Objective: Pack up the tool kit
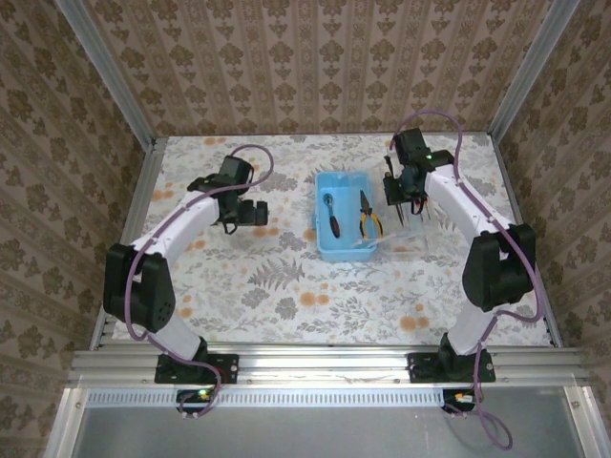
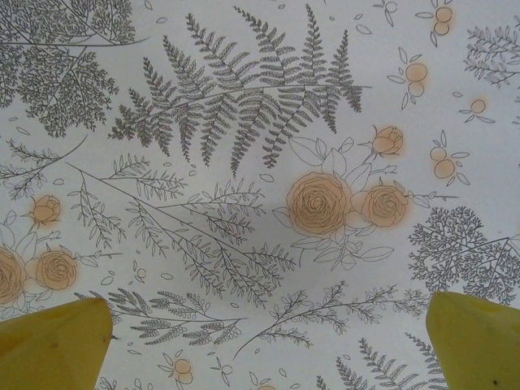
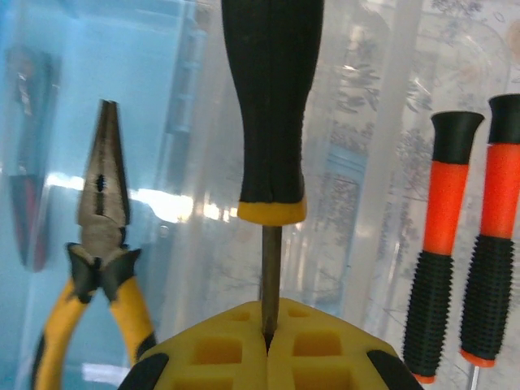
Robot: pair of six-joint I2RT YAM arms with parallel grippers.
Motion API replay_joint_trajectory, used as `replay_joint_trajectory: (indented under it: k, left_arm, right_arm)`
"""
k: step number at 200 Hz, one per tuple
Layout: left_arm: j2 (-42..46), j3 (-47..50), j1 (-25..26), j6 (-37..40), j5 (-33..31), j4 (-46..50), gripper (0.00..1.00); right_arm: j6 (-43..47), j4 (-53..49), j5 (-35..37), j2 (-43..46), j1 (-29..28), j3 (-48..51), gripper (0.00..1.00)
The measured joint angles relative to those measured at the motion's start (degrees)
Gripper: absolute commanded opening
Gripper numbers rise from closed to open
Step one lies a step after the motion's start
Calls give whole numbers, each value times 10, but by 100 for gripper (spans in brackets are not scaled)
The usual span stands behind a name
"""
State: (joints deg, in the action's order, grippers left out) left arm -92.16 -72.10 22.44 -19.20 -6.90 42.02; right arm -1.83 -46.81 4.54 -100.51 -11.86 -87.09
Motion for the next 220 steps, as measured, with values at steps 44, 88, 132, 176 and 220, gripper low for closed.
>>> replay_joint_trajectory:
  k: [44, 88, 132, 176, 220]
  left_arm:
    - [0, 11, 0, 0, 6, 0, 100]
    - [0, 11, 4, 0, 11, -1, 100]
    - [0, 11, 5, 0, 15, -1, 100]
    - [0, 11, 8, 0, 20, -1, 100]
    - [0, 9, 12, 0, 24, 0, 100]
  right_arm:
    - [4, -2, 29, -6, 2, -2, 0]
    - [4, -2, 37, -11, 5, -1, 6]
    - [1, -1, 26, -12, 12, -1, 16]
    - [1, 3, 14, -12, 14, -1, 19]
    - [1, 3, -2, -10, 15, -1, 22]
